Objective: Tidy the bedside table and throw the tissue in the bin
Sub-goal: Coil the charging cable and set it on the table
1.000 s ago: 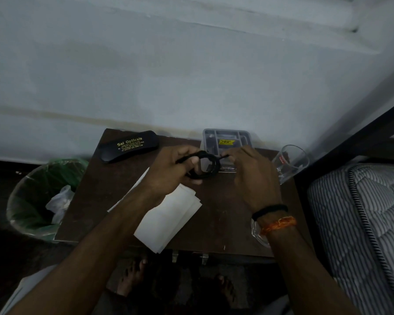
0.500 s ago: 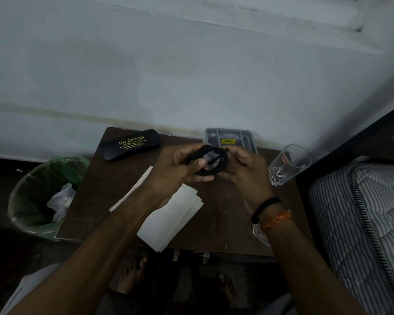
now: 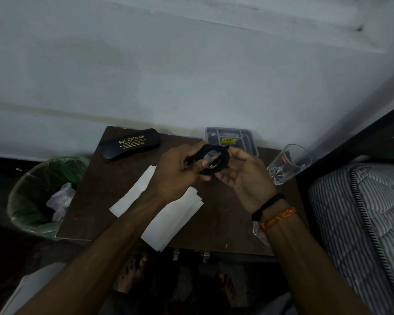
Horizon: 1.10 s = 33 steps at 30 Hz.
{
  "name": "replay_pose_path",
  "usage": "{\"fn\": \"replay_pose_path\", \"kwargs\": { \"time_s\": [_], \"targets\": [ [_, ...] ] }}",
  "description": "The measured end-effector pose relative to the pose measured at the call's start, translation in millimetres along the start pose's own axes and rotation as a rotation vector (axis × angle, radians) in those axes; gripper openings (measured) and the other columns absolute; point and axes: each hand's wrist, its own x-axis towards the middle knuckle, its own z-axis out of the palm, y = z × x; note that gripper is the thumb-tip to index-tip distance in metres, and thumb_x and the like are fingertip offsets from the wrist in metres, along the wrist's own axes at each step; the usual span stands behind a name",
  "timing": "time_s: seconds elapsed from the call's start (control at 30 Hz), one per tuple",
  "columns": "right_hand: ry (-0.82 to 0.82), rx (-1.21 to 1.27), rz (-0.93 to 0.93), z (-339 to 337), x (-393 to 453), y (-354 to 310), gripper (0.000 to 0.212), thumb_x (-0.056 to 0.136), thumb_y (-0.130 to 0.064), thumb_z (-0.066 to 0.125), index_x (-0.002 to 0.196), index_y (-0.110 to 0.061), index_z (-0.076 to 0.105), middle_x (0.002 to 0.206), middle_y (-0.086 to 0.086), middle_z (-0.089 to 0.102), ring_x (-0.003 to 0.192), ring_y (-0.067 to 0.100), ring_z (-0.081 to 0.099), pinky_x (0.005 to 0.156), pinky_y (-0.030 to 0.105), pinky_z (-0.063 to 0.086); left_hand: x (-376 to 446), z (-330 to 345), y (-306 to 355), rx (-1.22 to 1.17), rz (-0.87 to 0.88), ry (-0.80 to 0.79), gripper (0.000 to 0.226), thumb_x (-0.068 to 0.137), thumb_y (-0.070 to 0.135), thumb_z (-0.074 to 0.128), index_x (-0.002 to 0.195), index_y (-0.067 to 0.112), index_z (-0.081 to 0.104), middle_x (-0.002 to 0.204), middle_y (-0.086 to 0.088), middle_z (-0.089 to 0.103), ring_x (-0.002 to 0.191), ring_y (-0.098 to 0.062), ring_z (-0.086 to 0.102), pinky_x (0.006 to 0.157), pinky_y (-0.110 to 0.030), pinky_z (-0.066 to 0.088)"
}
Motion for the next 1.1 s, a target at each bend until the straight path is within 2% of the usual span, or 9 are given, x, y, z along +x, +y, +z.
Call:
{"fn": "replay_pose_path", "kwargs": {
  "time_s": [0.2, 0.27, 0.33, 0.37, 0.5, 0.6, 0.77, 1.0, 1.1],
  "targets": [
    [-0.088, -0.020, 0.002, 5.2, -2.3, -5.2, 0.038, 0.101, -0.033, 0.048, 0.125, -0.007, 0.062, 0.119, 0.020, 0.067, 0.104, 0.027, 0.063, 0.085, 0.038, 0.052, 0.3, 0.6, -6.0, 0.126, 0.040, 0.128, 0.042, 0.090, 0.007, 0.066, 0.131, 0.017, 0.060, 0.115, -0.009, 0.066, 0.099, -0.023, 0.068, 0.077, -0.040, 0.062],
    [-0.119, -0.174, -0.076, 10.1, -3.0, -2.0, 0.034, 0.096, -0.029, 0.059, 0.125, -0.012, 0.062, 0.123, 0.014, 0.066, 0.106, 0.023, 0.065, 0.085, 0.036, 0.055, 0.3, -0.2, -7.0, 0.258, 0.087, 0.143, 0.041, 0.090, 0.013, 0.068, 0.130, 0.018, 0.062, 0.108, -0.006, 0.069, 0.097, -0.016, 0.066, 0.084, -0.027, 0.057],
    [-0.120, -0.431, -0.211, 13.6, -2.9, 3.4, 0.035, 0.088, -0.020, 0.071, 0.122, -0.018, 0.062, 0.115, 0.003, 0.069, 0.106, 0.022, 0.066, 0.085, 0.037, 0.057, -0.9, -0.4, -5.6, 0.328, 0.121, 0.144, 0.039, 0.090, 0.014, 0.067, 0.128, 0.018, 0.063, 0.102, -0.006, 0.069, 0.089, -0.010, 0.062, 0.077, -0.006, 0.046],
    [-0.101, -0.535, -0.246, 14.4, -2.5, 5.1, 0.036, 0.086, -0.018, 0.073, 0.121, -0.020, 0.062, 0.111, 0.001, 0.069, 0.102, 0.021, 0.067, 0.082, 0.037, 0.058, -1.2, 0.0, -4.9, 0.359, 0.130, 0.140, 0.038, 0.091, 0.014, 0.067, 0.128, 0.017, 0.063, 0.100, -0.006, 0.069, 0.086, -0.009, 0.060, 0.073, -0.004, 0.043],
    [0.012, -0.676, -0.203, 14.5, -8.0, 4.1, 0.028, 0.085, -0.010, 0.071, 0.111, -0.021, 0.066, 0.094, 0.004, 0.072, 0.076, 0.015, 0.073, 0.064, 0.029, 0.061, -2.6, 0.9, -5.6, 0.467, 0.173, 0.120, 0.040, 0.091, 0.011, 0.064, 0.131, 0.010, 0.061, 0.099, -0.011, 0.067, 0.087, -0.020, 0.062, 0.078, -0.025, 0.052],
    [0.076, -0.745, -0.194, 12.5, -11.1, 5.0, 0.027, 0.083, -0.009, 0.074, 0.107, -0.021, 0.070, 0.080, 0.002, 0.076, 0.068, 0.011, 0.074, 0.064, 0.027, 0.062, -1.3, 0.5, -8.5, 0.546, 0.194, 0.118, 0.043, 0.090, 0.010, 0.065, 0.132, 0.005, 0.059, 0.100, -0.014, 0.067, 0.089, -0.025, 0.063, 0.081, -0.041, 0.056],
    [0.088, -0.423, -0.008, 13.9, -10.6, 1.5, 0.031, 0.080, 0.004, 0.070, 0.108, -0.009, 0.067, 0.080, 0.009, 0.076, 0.066, 0.017, 0.073, 0.058, 0.025, 0.057, -0.6, -3.7, -6.7, 0.531, 0.202, 0.153, 0.042, 0.090, 0.007, 0.065, 0.131, 0.004, 0.059, 0.096, -0.012, 0.064, 0.085, -0.024, 0.062, 0.076, -0.042, 0.057],
    [0.072, 0.004, 0.161, 17.1, -5.1, -4.4, 0.042, 0.081, 0.008, 0.063, 0.120, -0.006, 0.057, 0.072, 0.008, 0.070, 0.051, 0.008, 0.055, 0.049, 0.018, 0.042, 0.0, -10.2, -6.3, 0.440, 0.174, 0.209, 0.043, 0.090, 0.005, 0.065, 0.132, 0.005, 0.059, 0.099, -0.008, 0.059, 0.090, -0.026, 0.064, 0.075, -0.043, 0.061],
    [0.002, 0.040, 0.165, 15.9, -6.5, -6.6, 0.041, 0.084, 0.008, 0.060, 0.121, -0.007, 0.056, 0.071, 0.007, 0.068, 0.055, 0.009, 0.055, 0.052, 0.018, 0.043, -0.1, -14.4, -2.5, 0.357, 0.118, 0.273, 0.039, 0.090, 0.003, 0.065, 0.129, 0.007, 0.062, 0.098, 0.001, 0.056, 0.086, -0.015, 0.064, 0.072, -0.028, 0.062]
  ]
}}
